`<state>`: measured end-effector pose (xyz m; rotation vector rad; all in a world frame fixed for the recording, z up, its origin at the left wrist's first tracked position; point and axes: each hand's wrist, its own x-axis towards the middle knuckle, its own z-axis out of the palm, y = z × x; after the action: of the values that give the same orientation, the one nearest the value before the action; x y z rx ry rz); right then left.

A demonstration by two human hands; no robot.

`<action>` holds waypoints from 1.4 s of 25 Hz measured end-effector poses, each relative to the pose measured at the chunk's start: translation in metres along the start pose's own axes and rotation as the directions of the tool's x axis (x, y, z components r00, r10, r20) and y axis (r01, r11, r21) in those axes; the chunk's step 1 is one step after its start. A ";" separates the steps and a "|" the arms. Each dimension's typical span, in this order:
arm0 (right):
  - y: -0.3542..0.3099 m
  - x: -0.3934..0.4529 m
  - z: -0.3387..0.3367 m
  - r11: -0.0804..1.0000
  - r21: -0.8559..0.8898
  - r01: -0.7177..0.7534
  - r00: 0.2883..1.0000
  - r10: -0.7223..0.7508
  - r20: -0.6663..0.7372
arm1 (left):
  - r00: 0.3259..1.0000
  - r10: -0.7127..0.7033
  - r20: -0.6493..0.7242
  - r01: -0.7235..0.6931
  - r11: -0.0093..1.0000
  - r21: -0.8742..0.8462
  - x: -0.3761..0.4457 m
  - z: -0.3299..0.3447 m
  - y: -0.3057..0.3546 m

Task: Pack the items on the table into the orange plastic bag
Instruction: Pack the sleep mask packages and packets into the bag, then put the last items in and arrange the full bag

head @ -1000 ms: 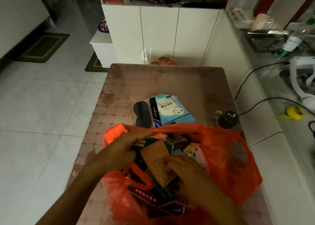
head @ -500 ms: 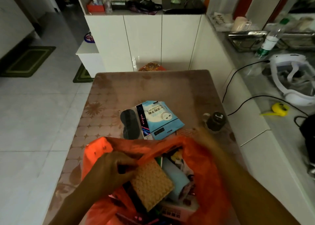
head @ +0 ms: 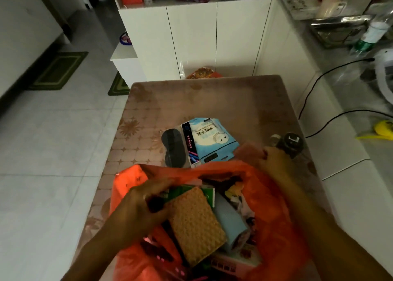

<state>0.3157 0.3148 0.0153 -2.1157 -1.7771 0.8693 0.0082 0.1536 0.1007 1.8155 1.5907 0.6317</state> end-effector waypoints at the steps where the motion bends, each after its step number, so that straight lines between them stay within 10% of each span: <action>1: -0.010 -0.015 -0.016 0.999 -0.005 0.046 0.989 -0.046 -0.138 | 0.999 -0.010 -0.034 0.011 1.000 0.012 0.001 -0.004 0.003; 4: -0.050 -0.097 -0.072 0.902 0.187 0.390 0.849 -0.273 -0.452 | 0.996 0.053 -0.072 -0.056 0.997 -0.045 0.010 -0.013 0.025; 8: -0.068 -0.184 -0.045 0.766 -0.119 0.632 0.736 -0.642 -0.215 | 0.991 0.110 -0.076 -0.116 0.990 -0.079 0.018 -0.016 0.037; 11: -0.051 -0.175 0.007 0.865 -0.310 0.393 0.919 -0.365 0.148 | 0.987 0.122 -0.101 -0.128 0.991 -0.048 0.022 -0.015 0.032; 15: -0.031 -0.159 -0.013 0.875 -0.255 0.411 0.838 -0.252 0.484 | 0.999 0.017 -0.029 -0.020 0.993 -0.114 0.018 -0.013 0.026; 21: -0.110 -0.074 -0.064 0.948 0.102 0.301 0.943 -0.312 0.115 | 0.979 -0.202 -0.035 0.180 0.928 -0.326 0.018 -0.012 0.011; 27: -0.042 0.094 0.077 0.922 0.230 -0.310 0.931 0.246 0.271 | 0.960 -0.276 -0.043 0.238 0.891 -0.386 0.024 -0.004 0.001; 31: -0.028 0.112 0.110 0.945 0.139 -0.297 0.946 0.271 0.178 | 0.964 -0.262 -0.047 0.224 0.896 -0.384 0.025 -0.001 -0.003; 35: -0.040 0.108 0.096 0.799 0.560 -0.220 0.974 0.209 0.085 | 0.960 -0.275 -0.046 0.232 0.881 -0.413 0.025 -0.002 -0.001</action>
<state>0.2367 0.4089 -0.0698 -1.9117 -1.0886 1.2894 0.0100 0.1785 0.0996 1.2634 1.5889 0.8686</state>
